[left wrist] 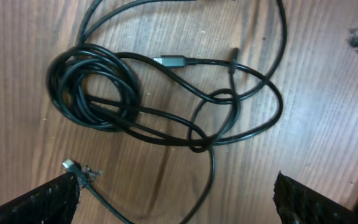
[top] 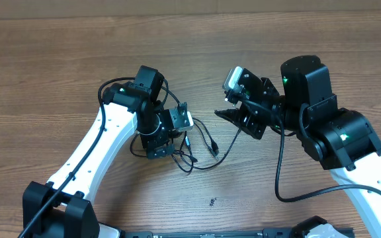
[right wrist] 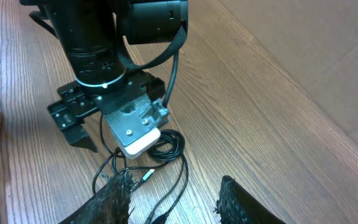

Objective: Untangle cables

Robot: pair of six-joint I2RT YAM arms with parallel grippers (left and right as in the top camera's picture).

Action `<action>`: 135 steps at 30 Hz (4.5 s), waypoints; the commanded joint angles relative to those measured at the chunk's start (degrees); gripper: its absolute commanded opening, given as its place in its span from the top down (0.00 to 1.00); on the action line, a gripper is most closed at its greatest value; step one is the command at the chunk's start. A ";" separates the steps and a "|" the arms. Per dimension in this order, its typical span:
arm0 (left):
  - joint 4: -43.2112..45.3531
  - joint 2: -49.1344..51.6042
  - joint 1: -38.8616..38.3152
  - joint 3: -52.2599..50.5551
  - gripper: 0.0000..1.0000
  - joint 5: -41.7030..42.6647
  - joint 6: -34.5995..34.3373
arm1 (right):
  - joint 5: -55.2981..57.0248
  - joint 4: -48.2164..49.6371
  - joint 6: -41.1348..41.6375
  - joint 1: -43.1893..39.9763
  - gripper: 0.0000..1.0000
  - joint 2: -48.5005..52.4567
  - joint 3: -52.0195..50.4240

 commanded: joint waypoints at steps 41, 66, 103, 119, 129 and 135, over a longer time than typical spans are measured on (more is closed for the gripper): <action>4.52 7.23 -0.59 -3.85 0.42 4.81 1.07 | 0.33 -0.04 0.46 -0.13 0.56 0.20 0.15; 4.50 8.17 -3.65 -3.85 0.61 4.61 0.87 | 0.31 -0.04 0.48 -0.13 0.56 0.20 0.15; 6.08 8.17 -4.02 -7.32 0.79 4.57 1.33 | 0.33 -1.07 0.46 -0.13 0.56 0.20 0.15; 6.47 8.17 -4.04 -7.34 0.96 4.63 1.33 | 0.33 -1.22 0.46 -0.13 0.56 0.20 0.15; 4.52 7.98 -4.17 -2.71 0.96 0.66 -8.13 | 0.35 -1.27 0.44 -0.13 0.56 0.20 0.15; -2.84 7.93 -4.17 10.80 0.96 1.07 -22.27 | 0.33 -1.31 0.44 -0.13 0.56 0.20 0.15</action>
